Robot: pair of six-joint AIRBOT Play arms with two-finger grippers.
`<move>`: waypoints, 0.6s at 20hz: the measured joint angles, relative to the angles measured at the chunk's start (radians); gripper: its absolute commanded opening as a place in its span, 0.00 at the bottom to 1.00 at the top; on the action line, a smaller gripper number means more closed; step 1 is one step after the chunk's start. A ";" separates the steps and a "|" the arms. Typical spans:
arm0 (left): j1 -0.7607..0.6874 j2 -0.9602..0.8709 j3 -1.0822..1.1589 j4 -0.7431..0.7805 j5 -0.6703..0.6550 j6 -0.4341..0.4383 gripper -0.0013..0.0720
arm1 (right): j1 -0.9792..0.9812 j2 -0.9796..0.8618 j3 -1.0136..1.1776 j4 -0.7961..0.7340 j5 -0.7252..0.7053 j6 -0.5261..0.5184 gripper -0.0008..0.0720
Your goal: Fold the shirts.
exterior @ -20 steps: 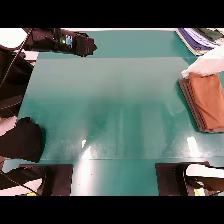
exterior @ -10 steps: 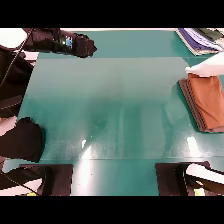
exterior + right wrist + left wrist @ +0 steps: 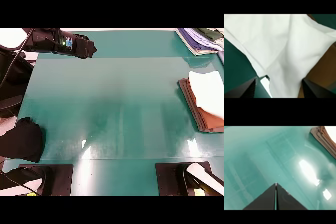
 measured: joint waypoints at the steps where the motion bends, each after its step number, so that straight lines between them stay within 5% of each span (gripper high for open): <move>1: 0.000 0.000 0.000 0.000 0.000 0.002 0.05 | -0.022 0.005 -0.019 -0.003 0.009 0.000 0.91; 6: 0.000 0.000 0.000 -0.001 -0.001 0.005 0.05 | -0.041 0.025 0.062 0.066 0.033 0.001 0.91; 12: 0.000 0.000 0.000 0.008 0.001 0.006 0.05 | 0.285 0.063 0.211 0.230 0.012 0.001 0.90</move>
